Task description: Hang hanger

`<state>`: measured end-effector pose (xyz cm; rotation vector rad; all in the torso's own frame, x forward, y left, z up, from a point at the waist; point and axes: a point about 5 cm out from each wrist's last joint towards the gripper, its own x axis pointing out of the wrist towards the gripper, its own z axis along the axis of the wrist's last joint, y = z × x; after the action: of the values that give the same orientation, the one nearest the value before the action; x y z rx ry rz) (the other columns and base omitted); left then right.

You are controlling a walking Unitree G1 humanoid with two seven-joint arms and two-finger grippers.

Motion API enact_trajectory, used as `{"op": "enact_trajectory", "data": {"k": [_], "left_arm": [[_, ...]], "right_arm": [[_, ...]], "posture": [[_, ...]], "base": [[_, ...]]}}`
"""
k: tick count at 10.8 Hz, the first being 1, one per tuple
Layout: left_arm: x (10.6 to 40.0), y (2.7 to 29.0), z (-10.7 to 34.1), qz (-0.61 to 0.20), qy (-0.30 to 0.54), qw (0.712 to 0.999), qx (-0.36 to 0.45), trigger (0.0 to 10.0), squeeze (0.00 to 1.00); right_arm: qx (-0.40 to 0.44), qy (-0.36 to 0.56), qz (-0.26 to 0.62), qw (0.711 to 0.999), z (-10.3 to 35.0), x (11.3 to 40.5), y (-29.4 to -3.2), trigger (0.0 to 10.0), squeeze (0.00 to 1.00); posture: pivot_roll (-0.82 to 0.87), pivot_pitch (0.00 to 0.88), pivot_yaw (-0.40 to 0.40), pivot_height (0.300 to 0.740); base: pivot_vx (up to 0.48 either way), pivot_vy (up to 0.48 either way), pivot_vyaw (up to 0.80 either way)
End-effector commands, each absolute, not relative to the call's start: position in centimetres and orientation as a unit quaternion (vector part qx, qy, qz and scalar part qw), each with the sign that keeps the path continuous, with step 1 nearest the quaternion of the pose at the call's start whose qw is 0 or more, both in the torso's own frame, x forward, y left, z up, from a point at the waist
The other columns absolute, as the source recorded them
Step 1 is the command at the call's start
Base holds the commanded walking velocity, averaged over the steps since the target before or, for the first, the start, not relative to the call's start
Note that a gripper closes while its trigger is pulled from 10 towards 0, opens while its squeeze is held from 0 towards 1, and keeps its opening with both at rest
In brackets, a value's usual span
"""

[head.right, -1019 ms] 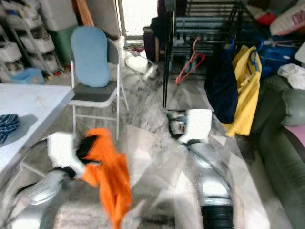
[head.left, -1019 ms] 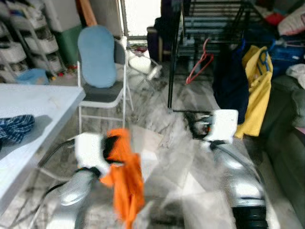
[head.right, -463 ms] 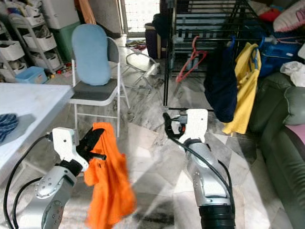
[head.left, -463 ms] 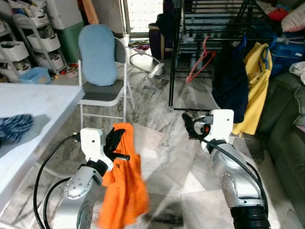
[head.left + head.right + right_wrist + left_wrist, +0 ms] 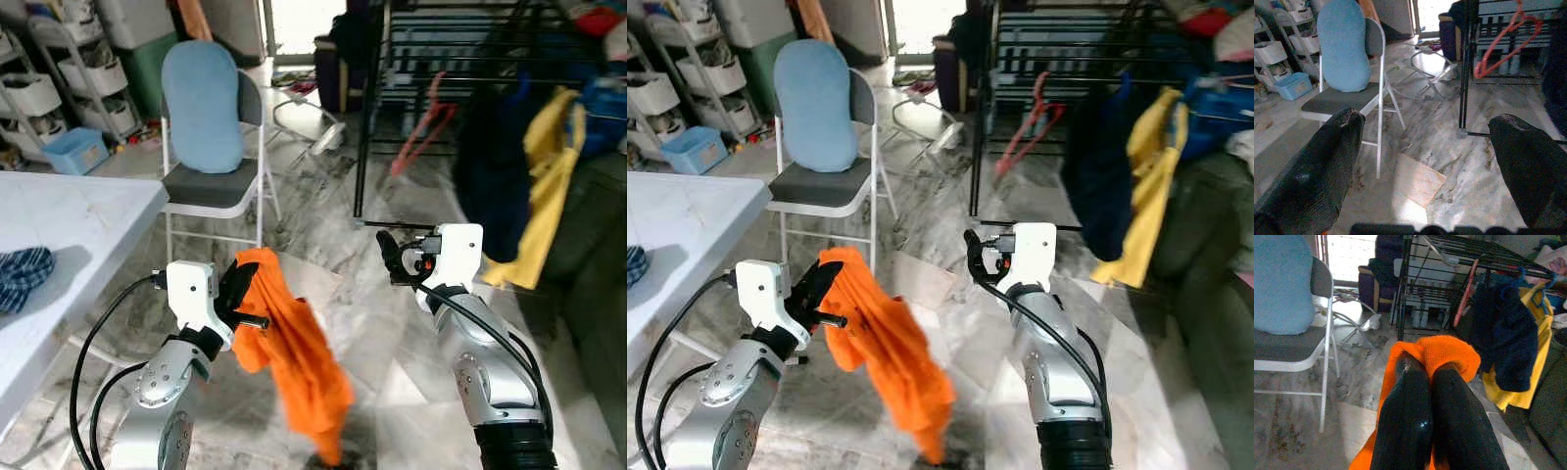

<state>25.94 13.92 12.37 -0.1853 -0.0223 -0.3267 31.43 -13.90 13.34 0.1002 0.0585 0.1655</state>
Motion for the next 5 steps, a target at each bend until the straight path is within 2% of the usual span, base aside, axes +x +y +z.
{"op": "enact_trajectory", "data": {"k": [1, 2, 5], "left_arm": [[26.13, 14.05, 13.3, -0.168, -0.029, 0.981, -0.088, 10.0, 0.0], [26.18, 13.98, 13.24, -0.17, -0.028, 0.981, -0.088, 10.0, 0.0], [26.23, 13.72, 13.05, -0.172, -0.026, 0.981, -0.088, 10.0, 0.0]], "right_arm": [[0.051, 0.027, 0.085, 0.995, 13.62, 31.5, -13.72, 10.0, 0.0], [0.051, 0.028, 0.084, 0.995, 13.62, 31.53, -13.75, 10.0, 0.0], [0.05, 0.026, 0.084, 0.995, 13.74, 31.55, -13.66, 10.0, 0.0]], "posture": [[-0.06, 0.004, 0.049, 0.74], [-0.06, 0.004, 0.049, 0.74], [-0.07, 0.003, 0.048, 0.74]], "base": [[0.364, 0.315, 0.0], [0.364, 0.311, 0.0], [0.366, 0.311, -0.51]]}}
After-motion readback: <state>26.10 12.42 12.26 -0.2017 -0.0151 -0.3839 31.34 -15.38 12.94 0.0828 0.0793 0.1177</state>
